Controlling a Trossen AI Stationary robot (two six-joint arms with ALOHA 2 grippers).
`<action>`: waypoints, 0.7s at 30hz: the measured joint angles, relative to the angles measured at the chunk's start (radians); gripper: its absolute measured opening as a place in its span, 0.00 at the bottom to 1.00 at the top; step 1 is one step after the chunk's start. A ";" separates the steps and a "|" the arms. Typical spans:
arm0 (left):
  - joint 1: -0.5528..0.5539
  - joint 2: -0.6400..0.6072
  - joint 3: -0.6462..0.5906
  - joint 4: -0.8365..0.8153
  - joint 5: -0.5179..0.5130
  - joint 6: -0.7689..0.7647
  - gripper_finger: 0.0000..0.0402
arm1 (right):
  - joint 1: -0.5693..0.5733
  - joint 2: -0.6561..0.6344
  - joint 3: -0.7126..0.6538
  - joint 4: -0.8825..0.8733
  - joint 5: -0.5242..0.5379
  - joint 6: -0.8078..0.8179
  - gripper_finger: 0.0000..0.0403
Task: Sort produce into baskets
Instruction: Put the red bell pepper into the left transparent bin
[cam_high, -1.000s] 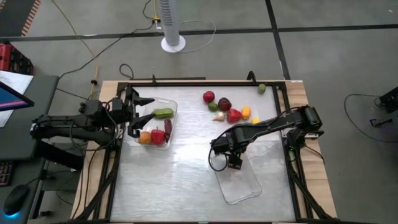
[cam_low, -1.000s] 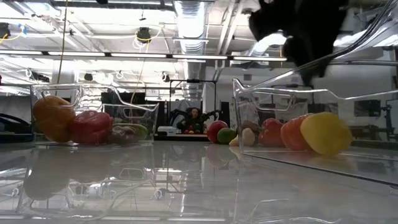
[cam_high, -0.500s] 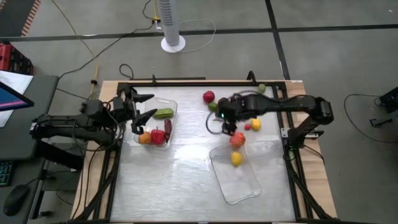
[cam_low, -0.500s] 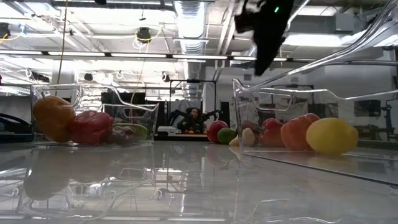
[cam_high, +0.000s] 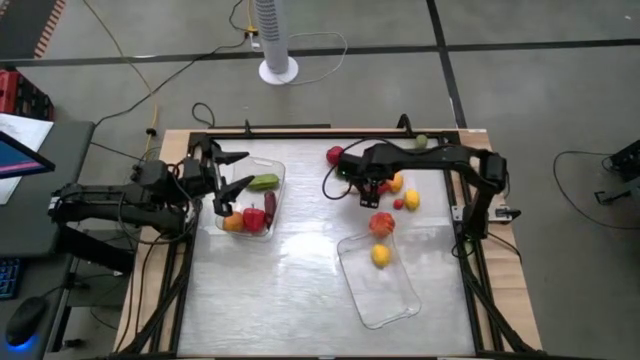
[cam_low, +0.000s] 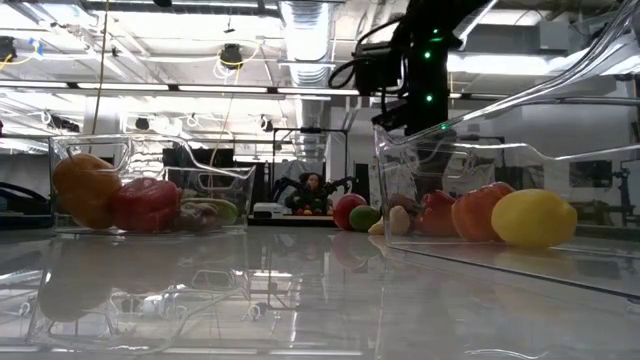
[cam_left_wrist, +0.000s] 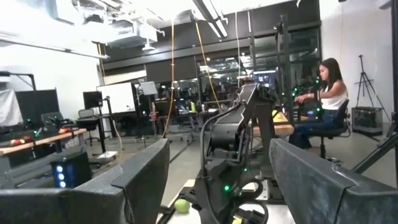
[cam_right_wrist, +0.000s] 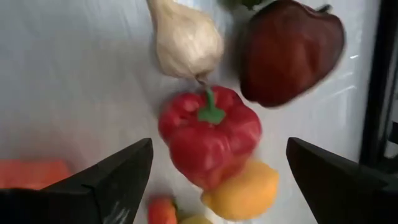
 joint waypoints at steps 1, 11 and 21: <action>0.000 0.000 0.000 -0.004 0.000 -0.006 0.66 | 0.000 0.007 0.000 0.001 0.000 -0.009 0.99; 0.000 0.000 0.000 -0.032 0.000 -0.024 0.66 | -0.045 0.007 -0.069 0.044 -0.035 -0.050 0.98; 0.000 0.000 0.000 -0.023 0.000 -0.035 0.66 | -0.058 0.009 -0.125 0.151 -0.051 -0.088 0.85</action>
